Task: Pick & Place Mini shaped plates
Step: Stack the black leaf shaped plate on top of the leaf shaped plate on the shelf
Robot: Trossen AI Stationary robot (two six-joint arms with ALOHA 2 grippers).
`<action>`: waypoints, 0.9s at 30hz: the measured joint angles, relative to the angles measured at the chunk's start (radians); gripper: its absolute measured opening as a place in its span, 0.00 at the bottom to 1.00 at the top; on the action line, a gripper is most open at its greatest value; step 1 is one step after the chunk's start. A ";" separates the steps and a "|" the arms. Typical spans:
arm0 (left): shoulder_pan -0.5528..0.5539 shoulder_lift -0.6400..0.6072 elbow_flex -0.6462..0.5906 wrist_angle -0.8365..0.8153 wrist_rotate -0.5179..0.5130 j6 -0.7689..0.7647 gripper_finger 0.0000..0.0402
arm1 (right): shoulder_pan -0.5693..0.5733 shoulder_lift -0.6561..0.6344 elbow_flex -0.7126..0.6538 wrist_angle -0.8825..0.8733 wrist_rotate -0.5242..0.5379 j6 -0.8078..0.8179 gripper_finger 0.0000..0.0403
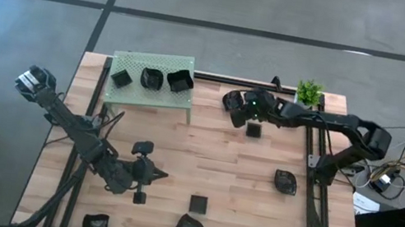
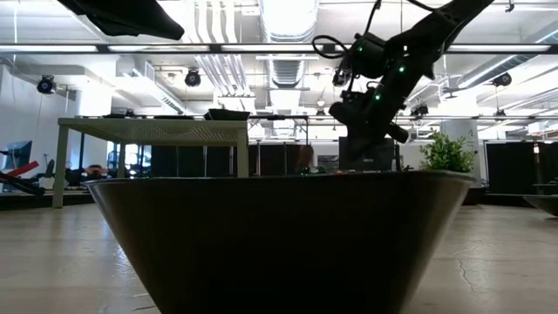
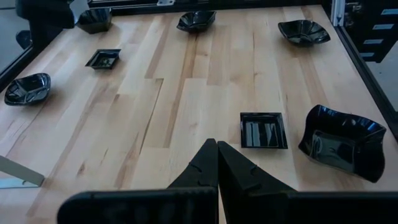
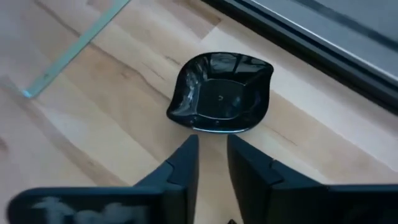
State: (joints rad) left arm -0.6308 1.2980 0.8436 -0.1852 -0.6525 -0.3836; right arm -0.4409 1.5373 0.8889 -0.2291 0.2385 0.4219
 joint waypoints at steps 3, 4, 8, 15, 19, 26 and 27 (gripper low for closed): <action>0.000 0.000 0.000 0.000 0.000 -0.001 0.00 | -0.026 0.034 0.017 0.001 -0.003 0.055 0.29; 0.000 0.000 0.000 0.000 0.000 -0.002 0.00 | -0.035 0.049 0.023 -0.001 -0.007 0.066 0.31; 0.000 0.000 0.000 0.001 0.001 -0.004 0.00 | -0.075 0.107 0.051 0.000 -0.012 0.082 0.37; 0.000 0.000 0.000 0.002 0.001 -0.008 0.00 | -0.131 0.196 0.108 -0.001 -0.081 0.095 0.40; 0.000 0.000 0.000 0.005 0.005 -0.009 0.00 | -0.148 0.233 0.122 -0.005 -0.086 0.095 0.40; 0.000 0.000 0.000 0.007 0.007 -0.010 0.00 | -0.169 0.267 0.137 -0.003 -0.090 0.095 0.40; 0.000 0.000 0.000 0.007 0.007 -0.010 0.00 | -0.170 0.267 0.137 -0.004 -0.090 0.095 0.40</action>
State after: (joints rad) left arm -0.6312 1.2976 0.8436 -0.1783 -0.6453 -0.3931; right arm -0.6106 1.8044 1.0256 -0.2327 0.1487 0.5168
